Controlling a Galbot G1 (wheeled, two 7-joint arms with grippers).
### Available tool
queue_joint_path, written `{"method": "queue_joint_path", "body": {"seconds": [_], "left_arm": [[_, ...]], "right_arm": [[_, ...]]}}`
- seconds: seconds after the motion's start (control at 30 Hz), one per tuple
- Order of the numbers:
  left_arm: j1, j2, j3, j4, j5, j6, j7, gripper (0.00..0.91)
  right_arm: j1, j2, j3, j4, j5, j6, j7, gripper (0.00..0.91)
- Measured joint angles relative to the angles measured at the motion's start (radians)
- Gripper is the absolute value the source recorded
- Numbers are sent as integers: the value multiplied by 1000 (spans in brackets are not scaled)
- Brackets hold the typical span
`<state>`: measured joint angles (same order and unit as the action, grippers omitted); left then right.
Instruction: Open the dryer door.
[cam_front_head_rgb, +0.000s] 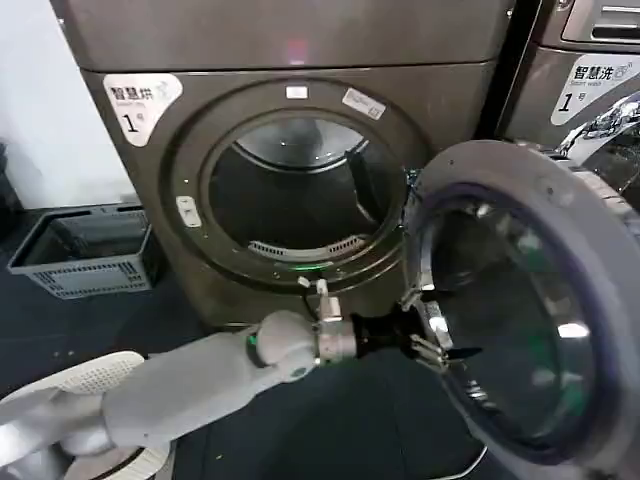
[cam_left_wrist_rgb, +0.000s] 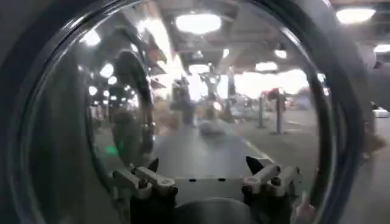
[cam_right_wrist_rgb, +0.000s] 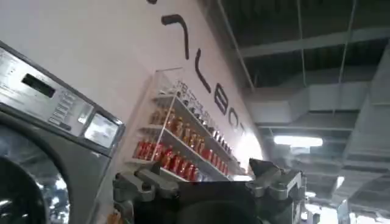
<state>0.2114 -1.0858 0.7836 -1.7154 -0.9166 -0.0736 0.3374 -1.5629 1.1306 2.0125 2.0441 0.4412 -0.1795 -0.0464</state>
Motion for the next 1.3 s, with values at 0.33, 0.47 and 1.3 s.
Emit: {"method": "queue_joint_path", "body": {"seconds": [0.33, 0.47, 1.3], "left_arm": [[-25, -82, 27, 88, 21, -1, -13, 907], [-25, -114, 27, 124, 31, -2, -16, 907], [-44, -276, 20, 278, 31, -21, -37, 907]], "right_arm": [[-15, -1, 48, 8, -52, -73, 40, 907], [-26, -1, 70, 7, -57, -89, 45, 907], [-32, -6, 100, 2, -68, -93, 42, 907]]}}
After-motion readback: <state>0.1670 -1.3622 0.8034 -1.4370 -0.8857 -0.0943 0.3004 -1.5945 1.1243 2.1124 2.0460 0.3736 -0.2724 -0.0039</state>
